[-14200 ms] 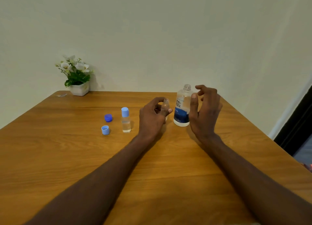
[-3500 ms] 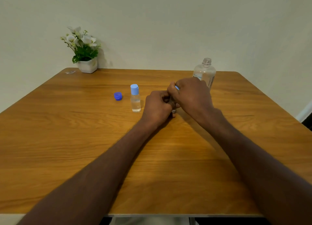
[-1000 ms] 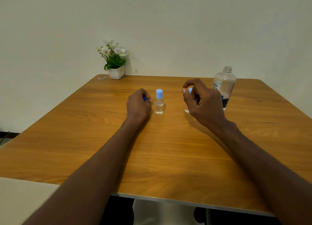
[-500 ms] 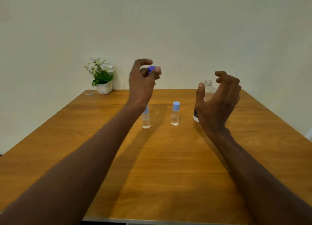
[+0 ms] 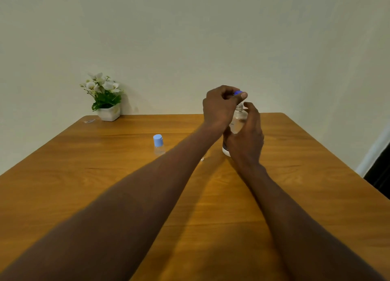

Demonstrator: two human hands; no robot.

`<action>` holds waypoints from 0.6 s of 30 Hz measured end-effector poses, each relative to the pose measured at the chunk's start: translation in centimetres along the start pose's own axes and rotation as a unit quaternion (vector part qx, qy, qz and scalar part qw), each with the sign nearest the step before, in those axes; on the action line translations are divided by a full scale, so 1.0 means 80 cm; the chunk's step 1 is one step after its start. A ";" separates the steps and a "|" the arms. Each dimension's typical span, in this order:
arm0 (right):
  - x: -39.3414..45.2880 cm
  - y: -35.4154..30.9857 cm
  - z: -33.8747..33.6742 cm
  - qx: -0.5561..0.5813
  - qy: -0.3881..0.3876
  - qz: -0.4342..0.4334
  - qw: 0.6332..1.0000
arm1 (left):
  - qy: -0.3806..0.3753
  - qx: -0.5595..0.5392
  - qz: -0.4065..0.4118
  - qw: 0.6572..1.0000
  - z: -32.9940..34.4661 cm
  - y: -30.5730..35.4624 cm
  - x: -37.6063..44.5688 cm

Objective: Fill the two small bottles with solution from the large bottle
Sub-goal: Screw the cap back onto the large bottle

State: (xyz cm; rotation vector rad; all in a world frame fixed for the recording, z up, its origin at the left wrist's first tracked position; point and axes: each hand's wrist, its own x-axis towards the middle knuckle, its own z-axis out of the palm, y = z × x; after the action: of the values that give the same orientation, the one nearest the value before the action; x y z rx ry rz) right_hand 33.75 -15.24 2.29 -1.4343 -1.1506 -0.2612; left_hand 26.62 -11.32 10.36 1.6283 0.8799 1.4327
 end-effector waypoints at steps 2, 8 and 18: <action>0.001 0.001 0.000 0.006 0.003 -0.003 1.000 | -0.006 0.015 0.007 1.000 0.006 -0.007 -0.005; 0.000 0.001 -0.002 0.016 0.003 -0.002 1.000 | 0.021 0.061 0.086 0.994 0.011 -0.022 -0.023; -0.001 -0.004 -0.003 0.018 0.006 0.014 1.000 | -0.049 0.080 0.096 0.991 -0.006 -0.021 -0.010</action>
State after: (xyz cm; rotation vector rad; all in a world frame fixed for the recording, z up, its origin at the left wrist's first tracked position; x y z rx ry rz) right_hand 33.62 -15.56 2.46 -1.4137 -1.1205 -0.2278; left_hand 26.01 -11.24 8.53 1.9308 0.8161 1.4276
